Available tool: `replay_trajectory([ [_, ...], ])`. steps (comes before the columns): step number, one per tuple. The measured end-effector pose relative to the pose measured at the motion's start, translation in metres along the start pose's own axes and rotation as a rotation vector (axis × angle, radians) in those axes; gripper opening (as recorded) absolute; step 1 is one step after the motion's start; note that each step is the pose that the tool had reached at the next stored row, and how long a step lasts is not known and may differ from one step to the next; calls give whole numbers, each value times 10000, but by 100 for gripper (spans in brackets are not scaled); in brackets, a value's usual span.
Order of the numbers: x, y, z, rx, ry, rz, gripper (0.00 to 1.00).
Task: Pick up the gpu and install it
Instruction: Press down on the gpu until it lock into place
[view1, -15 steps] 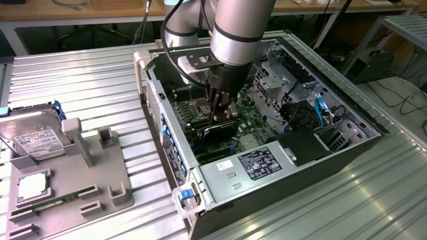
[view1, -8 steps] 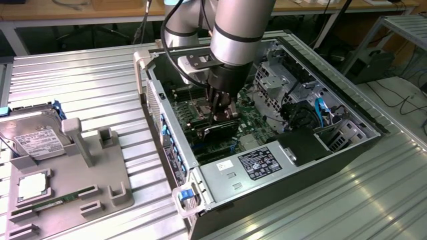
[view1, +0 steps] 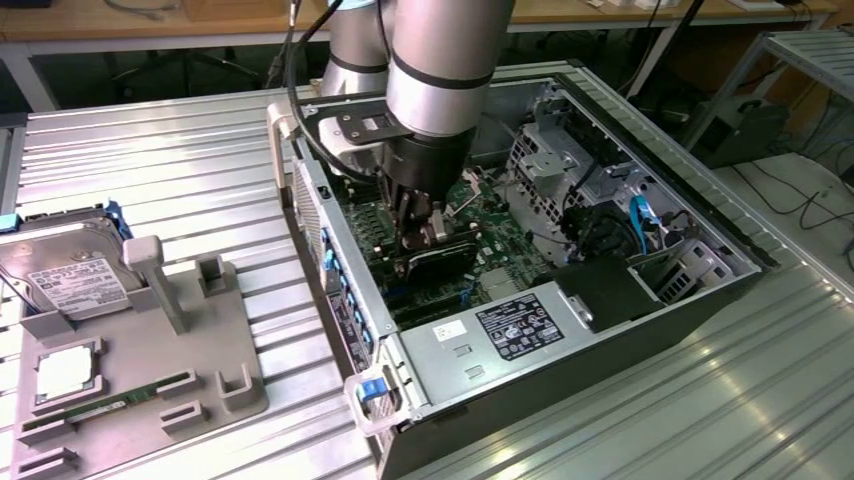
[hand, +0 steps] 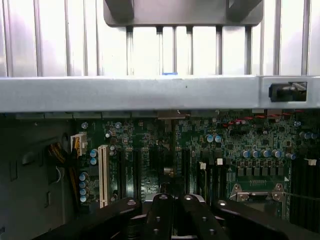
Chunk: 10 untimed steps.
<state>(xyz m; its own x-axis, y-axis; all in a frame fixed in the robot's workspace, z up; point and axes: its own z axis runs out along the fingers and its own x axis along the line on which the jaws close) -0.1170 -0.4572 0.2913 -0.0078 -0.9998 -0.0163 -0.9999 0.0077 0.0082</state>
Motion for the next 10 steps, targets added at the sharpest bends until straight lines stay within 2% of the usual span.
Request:
replay_trajectory([
  [2, 0, 48, 3, -1, 0, 0, 11],
  [10, -30, 79, 63, -4, 7, 0, 11],
])
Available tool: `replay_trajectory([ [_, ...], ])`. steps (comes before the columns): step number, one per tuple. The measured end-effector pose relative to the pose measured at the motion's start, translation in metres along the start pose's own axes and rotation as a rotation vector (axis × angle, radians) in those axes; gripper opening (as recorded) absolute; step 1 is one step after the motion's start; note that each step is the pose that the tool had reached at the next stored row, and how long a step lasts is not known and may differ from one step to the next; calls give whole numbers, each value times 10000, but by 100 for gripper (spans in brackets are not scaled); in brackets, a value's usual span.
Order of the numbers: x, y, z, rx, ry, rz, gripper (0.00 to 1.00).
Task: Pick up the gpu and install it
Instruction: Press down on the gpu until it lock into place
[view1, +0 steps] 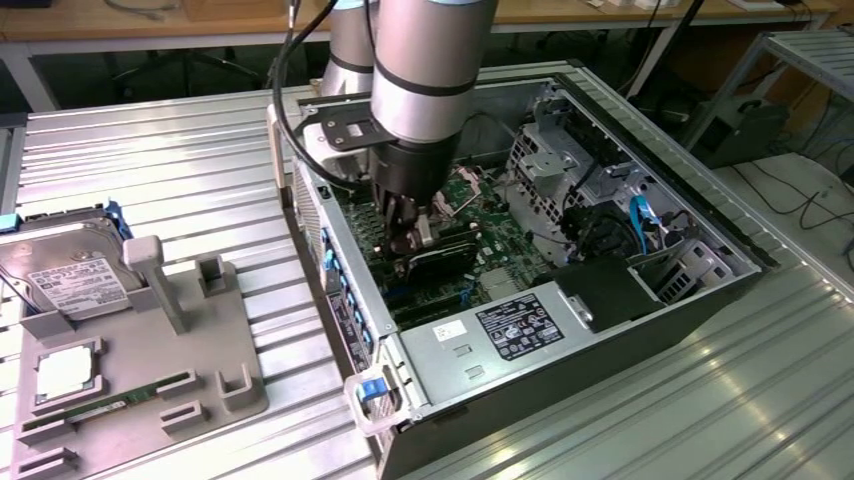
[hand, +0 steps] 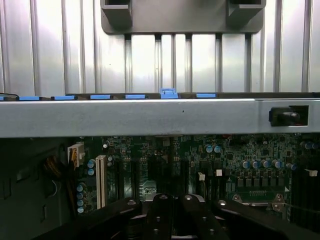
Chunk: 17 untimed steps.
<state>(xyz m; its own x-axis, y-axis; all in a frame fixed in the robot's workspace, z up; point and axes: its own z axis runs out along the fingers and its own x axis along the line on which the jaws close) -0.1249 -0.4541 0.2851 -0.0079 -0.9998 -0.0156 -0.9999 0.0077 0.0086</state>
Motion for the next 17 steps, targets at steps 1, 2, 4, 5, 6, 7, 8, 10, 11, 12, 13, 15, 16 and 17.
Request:
replay_trajectory([
  [1, -6, 10, 11, 0, -1, -2, 11],
  [2, -7, 21, 14, -2, -1, -1, 11],
  [4, -7, 42, 18, -8, 0, -1, 11],
  [5, -7, 48, 21, -12, 0, -1, 11],
  [6, -7, 50, 26, -15, 2, -1, 11],
  [7, -7, 51, 33, -22, 5, -3, 11],
  [8, -7, 52, 43, -34, 7, -2, 11],
  [10, -6, 53, 72, -70, 9, 0, 11],
  [11, -6, 53, 84, -84, 8, 1, 11],
  [12, -6, 53, 97, -99, 9, 1, 11],
  [13, -6, 53, 110, -114, 8, 0, 11],
  [15, -4, 52, 135, -164, 19, 0, 11],
  [16, -4, 52, 149, -193, 21, 1, 11],
  [17, -4, 52, 160, -212, 23, 1, 11],
])
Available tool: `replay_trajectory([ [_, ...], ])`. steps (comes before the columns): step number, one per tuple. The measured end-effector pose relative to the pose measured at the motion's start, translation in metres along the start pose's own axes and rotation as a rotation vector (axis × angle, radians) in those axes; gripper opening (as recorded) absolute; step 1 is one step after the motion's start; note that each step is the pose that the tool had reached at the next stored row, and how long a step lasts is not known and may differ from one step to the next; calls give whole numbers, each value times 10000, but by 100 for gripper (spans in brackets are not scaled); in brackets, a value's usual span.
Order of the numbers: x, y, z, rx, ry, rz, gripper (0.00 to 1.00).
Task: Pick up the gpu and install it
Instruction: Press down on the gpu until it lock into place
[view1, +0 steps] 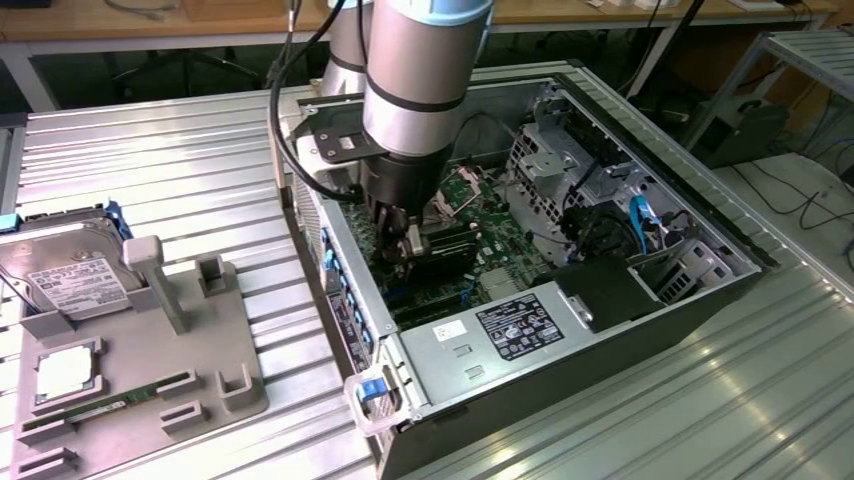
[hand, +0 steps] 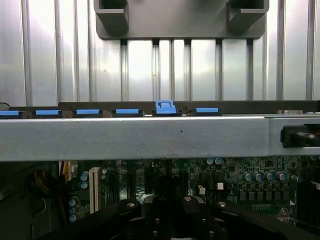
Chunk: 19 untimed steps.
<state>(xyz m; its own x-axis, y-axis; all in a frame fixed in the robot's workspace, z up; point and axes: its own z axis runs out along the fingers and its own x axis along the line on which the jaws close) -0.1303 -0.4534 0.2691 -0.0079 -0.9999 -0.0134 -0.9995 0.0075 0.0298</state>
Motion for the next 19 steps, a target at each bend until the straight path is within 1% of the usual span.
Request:
replay_trajectory([
  [1, 0, 0, 14, -20, -6, 0, 11],
  [3, -1, 0, 16, -20, -10, 1, 11],
  [4, -1, 0, 9, -21, -10, 1, 11],
  [7, -4, 1, -36, -6, -33, 1, 11],
  [8, -5, 2, -82, -16, -16, 1, 11],
  [12, -7, 4, -132, -18, -13, 1, 11],
  [19, -7, 4, -141, -18, -13, 1, 11],
])
